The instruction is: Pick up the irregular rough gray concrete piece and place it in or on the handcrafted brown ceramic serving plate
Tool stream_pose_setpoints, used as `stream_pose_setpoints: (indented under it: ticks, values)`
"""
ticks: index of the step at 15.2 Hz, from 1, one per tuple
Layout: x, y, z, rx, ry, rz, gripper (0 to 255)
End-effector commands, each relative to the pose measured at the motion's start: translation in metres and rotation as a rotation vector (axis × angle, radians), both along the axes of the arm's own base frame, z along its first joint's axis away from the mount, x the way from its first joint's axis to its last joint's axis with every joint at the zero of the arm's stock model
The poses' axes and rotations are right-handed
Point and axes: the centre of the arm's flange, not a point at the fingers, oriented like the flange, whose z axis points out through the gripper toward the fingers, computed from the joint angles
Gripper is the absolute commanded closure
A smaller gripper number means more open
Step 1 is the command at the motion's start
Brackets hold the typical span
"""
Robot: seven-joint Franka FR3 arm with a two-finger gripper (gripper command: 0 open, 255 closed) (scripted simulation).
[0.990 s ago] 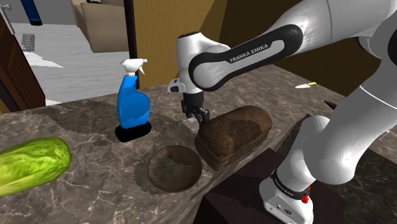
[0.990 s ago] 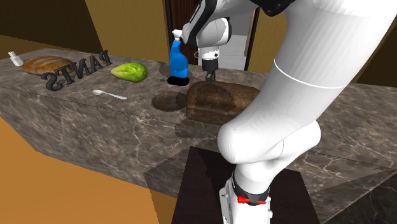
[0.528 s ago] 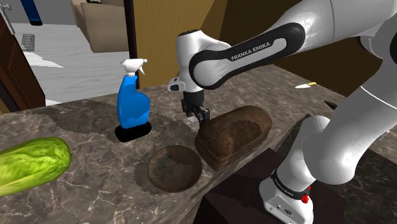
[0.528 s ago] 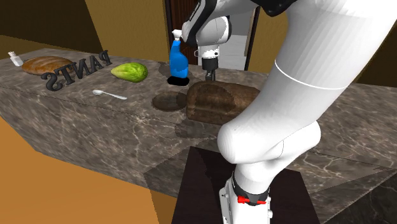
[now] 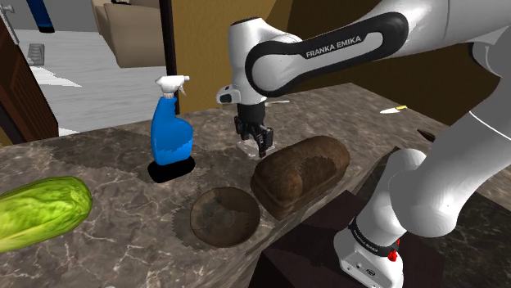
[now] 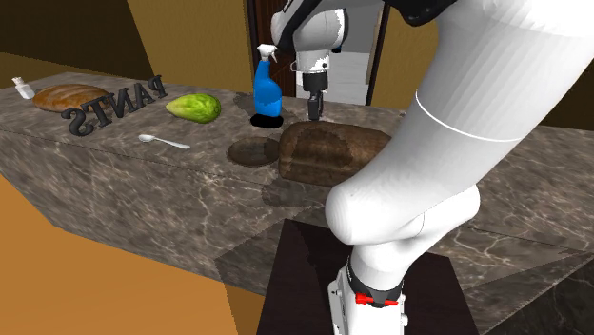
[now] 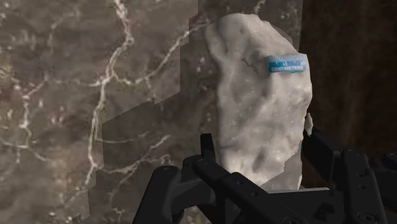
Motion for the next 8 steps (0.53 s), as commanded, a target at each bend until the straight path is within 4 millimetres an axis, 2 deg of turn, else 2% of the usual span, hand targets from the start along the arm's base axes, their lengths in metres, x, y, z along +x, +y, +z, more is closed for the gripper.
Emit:
stream_pose_setpoints:
  ticks: [1, 8]
  values:
    - [-0.001, 0.0, 0.012, 0.0, 0.0, 0.0, 255]
    - [-0.001, 0.0, 0.049, 0.0, 0.0, 0.0, 255]
